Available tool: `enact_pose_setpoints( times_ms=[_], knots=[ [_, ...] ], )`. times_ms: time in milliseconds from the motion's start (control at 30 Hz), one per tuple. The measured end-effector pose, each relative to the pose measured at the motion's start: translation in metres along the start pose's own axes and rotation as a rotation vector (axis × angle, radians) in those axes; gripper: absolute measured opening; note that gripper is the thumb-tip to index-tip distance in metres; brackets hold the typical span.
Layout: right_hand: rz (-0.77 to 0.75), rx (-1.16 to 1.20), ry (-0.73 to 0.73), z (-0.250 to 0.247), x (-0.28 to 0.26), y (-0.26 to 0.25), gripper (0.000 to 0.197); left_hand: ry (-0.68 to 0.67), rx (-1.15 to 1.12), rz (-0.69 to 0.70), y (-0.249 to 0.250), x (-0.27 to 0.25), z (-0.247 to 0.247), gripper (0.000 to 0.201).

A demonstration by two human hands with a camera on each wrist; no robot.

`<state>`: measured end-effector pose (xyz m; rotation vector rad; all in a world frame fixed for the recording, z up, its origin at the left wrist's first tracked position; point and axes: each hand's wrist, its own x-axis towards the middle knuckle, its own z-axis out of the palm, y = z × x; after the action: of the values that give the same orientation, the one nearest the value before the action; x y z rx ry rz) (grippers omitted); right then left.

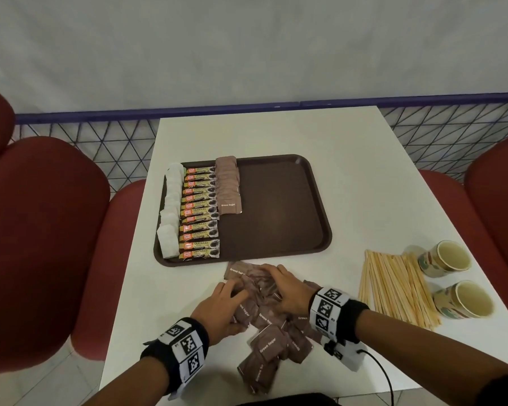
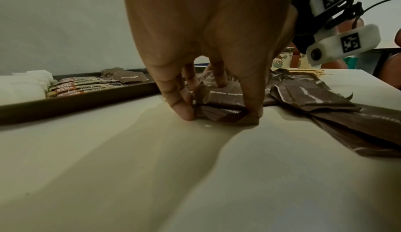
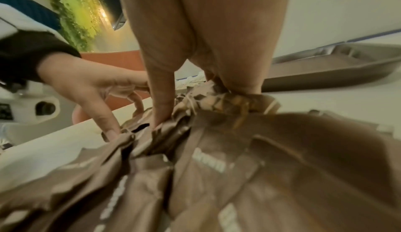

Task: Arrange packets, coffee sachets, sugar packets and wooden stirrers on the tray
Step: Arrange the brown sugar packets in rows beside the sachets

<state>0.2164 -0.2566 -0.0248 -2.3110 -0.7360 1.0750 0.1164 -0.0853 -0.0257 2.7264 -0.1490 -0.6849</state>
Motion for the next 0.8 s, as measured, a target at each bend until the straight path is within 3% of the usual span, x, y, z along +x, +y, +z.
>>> enact_pose_setpoints(
  times_ms=[167, 333, 600, 800],
  knots=[
    [-0.026, -0.025, 0.011, -0.003, -0.002, -0.007, 0.062, 0.002, -0.044, -0.008, -0.002, 0.0, 0.001, 0.067],
    [-0.035, -0.041, 0.003, 0.002, -0.001, -0.011, 0.071, 0.011, -0.11, -0.045, -0.004, 0.003, 0.003, 0.07],
    [0.004, 0.088, 0.029, -0.014, 0.01, -0.005, 0.045, 0.029, -0.179, -0.054, -0.008, -0.001, 0.004, 0.069],
    [-0.025, 0.261, 0.071, -0.032, 0.005, 0.0, 0.044, 0.008, -0.17, -0.04, -0.013, -0.002, 0.003, 0.069]
  ],
)
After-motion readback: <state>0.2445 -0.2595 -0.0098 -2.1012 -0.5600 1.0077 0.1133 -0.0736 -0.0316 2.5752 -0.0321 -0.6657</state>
